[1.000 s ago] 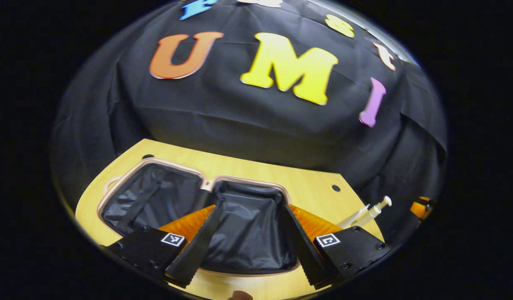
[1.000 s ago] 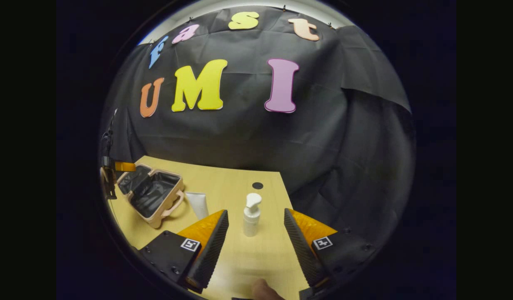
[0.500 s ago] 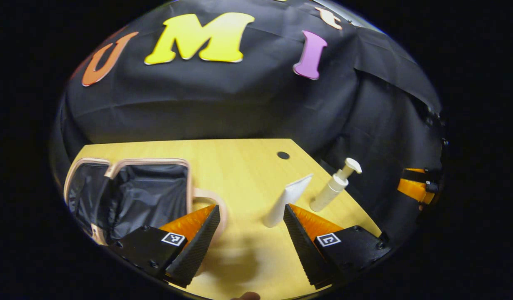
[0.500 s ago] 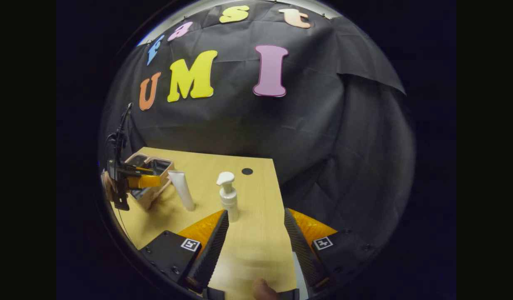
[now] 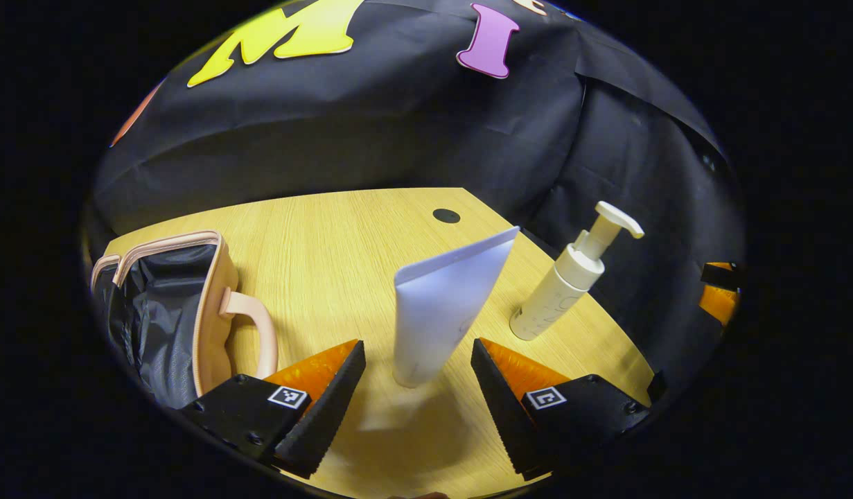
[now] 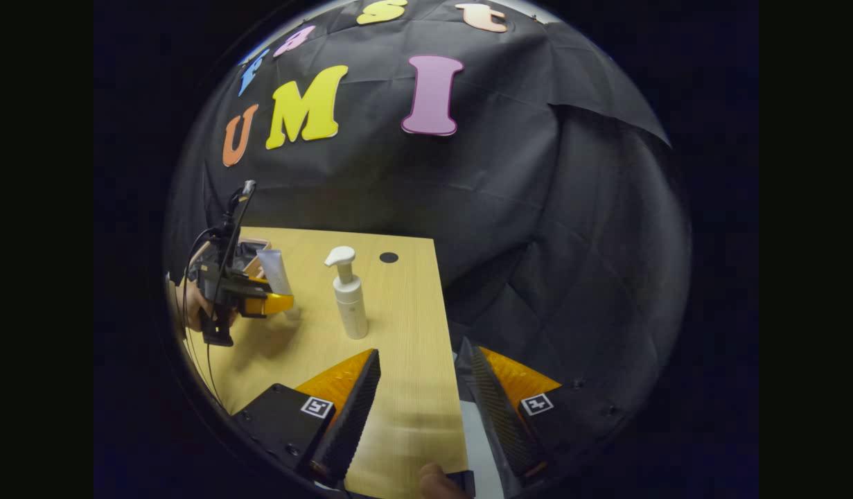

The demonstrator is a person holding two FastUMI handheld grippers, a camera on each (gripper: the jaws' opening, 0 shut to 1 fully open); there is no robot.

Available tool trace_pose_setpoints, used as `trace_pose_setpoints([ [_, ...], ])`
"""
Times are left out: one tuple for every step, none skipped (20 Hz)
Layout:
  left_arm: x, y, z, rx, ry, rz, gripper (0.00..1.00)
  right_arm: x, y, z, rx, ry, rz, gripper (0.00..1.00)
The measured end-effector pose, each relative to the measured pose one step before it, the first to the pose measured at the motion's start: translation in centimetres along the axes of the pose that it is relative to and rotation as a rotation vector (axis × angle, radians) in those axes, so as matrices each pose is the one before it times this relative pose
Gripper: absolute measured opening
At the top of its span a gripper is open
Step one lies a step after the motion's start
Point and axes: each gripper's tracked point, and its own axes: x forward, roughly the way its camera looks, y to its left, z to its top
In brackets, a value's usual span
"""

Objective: First open the suitcase, pack the skin care products into it, and then close the suitcase.

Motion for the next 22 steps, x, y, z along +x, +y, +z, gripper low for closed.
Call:
trace_pose_setpoints([
  [0.637, -0.042, 0.029, -0.00323, -0.00222, 0.00085, 1.00, 0.022, -0.026, -0.231, -0.01443, 0.00502, 0.00216, 0.80],
  [0.598, 0.126, -0.080, -0.00076, 0.00147, 0.01317, 1.00, -0.057, 0.063, -0.386, -0.01088, 0.00535, 0.01089, 0.79],
  [0.409, 0.209, -0.066, 0.00542, -0.00169, 0.01750, 0.95, 0.284, 0.162, -0.112, -0.00832, 0.00280, 0.01416, 0.79],
  [0.458, 0.170, -0.032, 0.00251, 0.00166, 0.01025, 0.93, 0.706, 0.275, 0.138, -0.01009, 0.00078, 0.00969, 0.80],
  [0.254, 0.183, -0.240, 0.00312, 0.00818, 0.01347, 0.86, 0.554, 0.296, 0.121, -0.01209, 0.00262, 0.00681, 0.79],
  [0.227, -0.017, -0.213, 0.00563, 0.00800, 0.00381, 0.82, 0.437, 0.316, 0.174, -0.01092, -0.00308, 0.01096, 0.80],
  [0.059, -0.341, -0.169, -0.00508, 0.00404, -0.01162, 0.74, 0.328, 0.316, 0.291, -0.01242, -0.00582, 0.01449, 0.80],
  [0.057, -0.163, -0.087, -0.00302, 0.00020, 0.00330, 0.69, 0.306, 0.327, 0.047, -0.01205, -0.00801, 0.01849, 0.80],
  [0.191, -0.022, -0.028, 0.00644, 0.00318, 0.01195, 0.58, 0.324, 0.645, 0.392, -0.00497, -0.01161, 0.03315, 0.80],
  [-0.460, 0.196, -0.047, 0.01121, 0.00539, 0.00745, 0.57, 0.487, 0.635, 0.264, -0.00712, -0.00918, 0.03200, 0.80],
  [-0.190, -0.006, -0.084, 0.00657, 0.00398, 0.00443, 0.54, 0.669, 0.682, 0.229, -0.01258, -0.00515, 0.03040, 0.80],
  [-0.250, -0.081, -0.248, 0.00185, 0.00607, 0.00180, 0.53, 0.842, 0.603, -0.006, -0.02149, -0.00212, 0.02025, 0.80],
  [-0.654, -0.106, -0.125, -0.00063, 0.00057, -0.00012, 0.52, 0.820, 0.633, 0.263, -0.02179, -0.00473, 0.01897, 0.80],
  [-0.687, -0.069, 0.040, -0.00051, -0.00571, -0.00233, 0.52, 0.906, 0.527, 0.267, -0.01979, -0.00875, 0.01251, 0.79],
  [-1.055, -0.191, 0.057, -0.00283, -0.01060, -0.00424, 0.51, 1.016, 0.540, 0.513, -0.00697, -0.01298, 0.01748, 0.80],
  [-1.078, -0.095, 0.226, -0.00179, -0.00821, 0.00126, 0.50, 1.016, 0.459, 0.180, -0.00151, -0.00879, 0.01086, 0.80],
  [-1.225, 0.071, 0.282, 0.00313, -0.01345, 0.00496, 0.55, 1.149, 0.194, 0.315, -0.00444, -0.00351, -0.00297, 0.80],
  [-1.421, -0.001, 0.236, -0.00173, -0.01308, 0.00839, 0.49, 1.258, 0.272, 0.199, 0.00302, -0.01007, 0.00463, 0.80],
  [-1.519, -0.086, 0.190, -0.00125, -0.01524, 0.00820, 0.49, 1.271, 0.063, 0.362, 0.00279, -0.00602, -0.00580, 0.80],
  [-1.390, 0.195, 0.216, -0.00471, -0.01544, 0.00929, 0.49, 1.352, -0.043, 0.197, 0.00771, -0.00799, -0.00561, 0.79],
  [-1.691, 0.106, 0.249, -0.00930, -0.01218, 0.00794, 0.49, 1.331, 0.111, 0.182, 0.01179, 0.00399, -0.00290, 0.79],
  [-1.551, 0.093, 0.075, -0.00751, -0.01102, 0.01020, 0.49, 1.097, 0.235, 0.114, 0.01052, 0.00060, 0.00265, 0.79],
])
